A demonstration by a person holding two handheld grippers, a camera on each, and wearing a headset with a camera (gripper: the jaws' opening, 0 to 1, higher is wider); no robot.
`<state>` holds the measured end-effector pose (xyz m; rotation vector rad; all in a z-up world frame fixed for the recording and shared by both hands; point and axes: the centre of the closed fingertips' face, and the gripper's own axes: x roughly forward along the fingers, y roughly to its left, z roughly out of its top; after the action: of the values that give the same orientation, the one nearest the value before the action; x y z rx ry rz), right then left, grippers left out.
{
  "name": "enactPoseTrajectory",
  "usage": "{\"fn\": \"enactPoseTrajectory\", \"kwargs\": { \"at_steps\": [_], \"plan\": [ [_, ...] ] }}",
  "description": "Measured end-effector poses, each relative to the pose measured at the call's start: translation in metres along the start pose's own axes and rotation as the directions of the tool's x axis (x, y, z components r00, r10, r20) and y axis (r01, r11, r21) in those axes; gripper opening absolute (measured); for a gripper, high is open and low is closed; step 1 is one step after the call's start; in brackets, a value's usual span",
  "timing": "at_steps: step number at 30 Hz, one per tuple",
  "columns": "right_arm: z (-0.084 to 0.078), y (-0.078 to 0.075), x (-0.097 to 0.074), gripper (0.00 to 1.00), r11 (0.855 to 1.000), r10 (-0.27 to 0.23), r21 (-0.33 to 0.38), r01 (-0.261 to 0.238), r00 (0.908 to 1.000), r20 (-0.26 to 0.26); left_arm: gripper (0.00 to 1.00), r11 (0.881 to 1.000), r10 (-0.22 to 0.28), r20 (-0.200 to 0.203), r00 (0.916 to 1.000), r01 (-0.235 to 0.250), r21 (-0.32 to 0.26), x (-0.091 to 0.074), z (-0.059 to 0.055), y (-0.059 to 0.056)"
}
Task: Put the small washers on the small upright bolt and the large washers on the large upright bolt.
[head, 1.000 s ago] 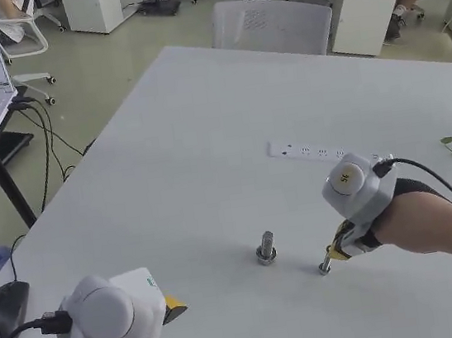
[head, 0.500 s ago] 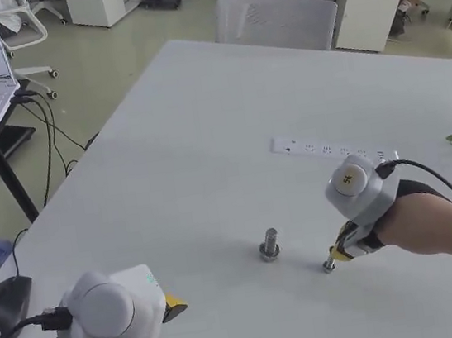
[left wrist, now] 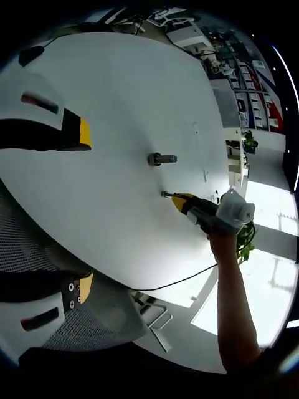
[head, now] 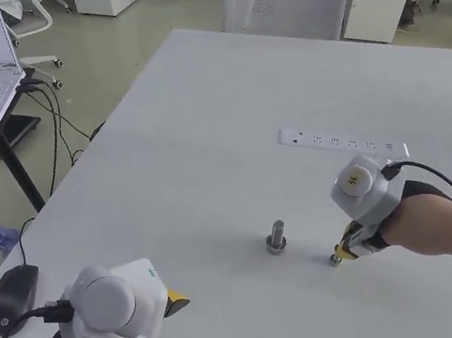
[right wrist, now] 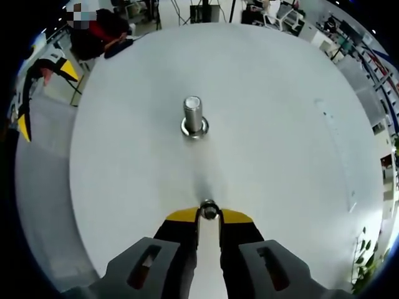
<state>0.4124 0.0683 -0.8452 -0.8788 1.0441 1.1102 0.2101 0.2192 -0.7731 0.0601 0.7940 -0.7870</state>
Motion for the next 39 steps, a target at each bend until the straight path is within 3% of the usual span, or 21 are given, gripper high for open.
{"fn": "enactPoseTrajectory", "kwargs": {
  "at_steps": [17,39],
  "plan": [
    [-0.004,0.007,0.021,0.13,1.000,-0.001,-0.013,0.000,0.9999,-0.017,0.76,1.000,-0.004,-0.018,0.9998,0.004,-0.016,-0.006,-0.013,0.000],
    [-0.003,0.006,0.020,0.13,1.000,-0.013,-0.009,0.013,0.9992,-0.039,0.74,1.000,-0.009,-0.019,0.9998,0.009,-0.023,-0.011,-0.019,0.001]
  ]
}}
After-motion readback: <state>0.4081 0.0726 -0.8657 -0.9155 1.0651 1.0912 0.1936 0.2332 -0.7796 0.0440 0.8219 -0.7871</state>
